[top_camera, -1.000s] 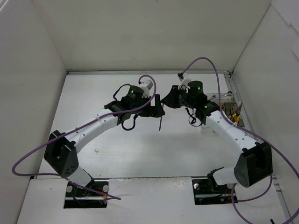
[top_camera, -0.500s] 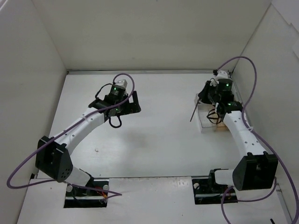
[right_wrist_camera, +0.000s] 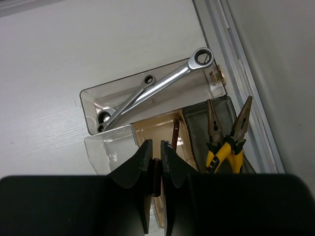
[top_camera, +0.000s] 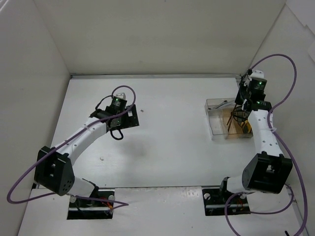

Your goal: Sort the tools into containers

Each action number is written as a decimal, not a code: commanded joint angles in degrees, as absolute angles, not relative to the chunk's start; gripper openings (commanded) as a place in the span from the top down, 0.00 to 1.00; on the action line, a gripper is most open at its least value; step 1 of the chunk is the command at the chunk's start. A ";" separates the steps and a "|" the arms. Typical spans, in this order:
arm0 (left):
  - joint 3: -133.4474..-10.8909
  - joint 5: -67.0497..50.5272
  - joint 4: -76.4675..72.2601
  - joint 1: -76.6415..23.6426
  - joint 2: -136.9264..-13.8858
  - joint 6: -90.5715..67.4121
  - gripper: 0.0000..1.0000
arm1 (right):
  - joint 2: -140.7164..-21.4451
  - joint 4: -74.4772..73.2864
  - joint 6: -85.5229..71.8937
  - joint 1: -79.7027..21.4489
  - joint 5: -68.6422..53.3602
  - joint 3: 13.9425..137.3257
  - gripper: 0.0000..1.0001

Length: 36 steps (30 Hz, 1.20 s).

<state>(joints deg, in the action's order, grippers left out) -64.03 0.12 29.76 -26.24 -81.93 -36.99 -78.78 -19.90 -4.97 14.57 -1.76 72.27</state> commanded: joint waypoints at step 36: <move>-60.21 -1.84 26.81 -24.61 -76.55 -34.72 0.00 | -91.23 -12.66 -2.11 17.05 0.44 68.47 1.00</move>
<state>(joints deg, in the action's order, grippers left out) -59.72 -1.54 28.86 -24.95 -78.65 -35.09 -91.46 -17.08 -0.67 16.93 0.84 68.64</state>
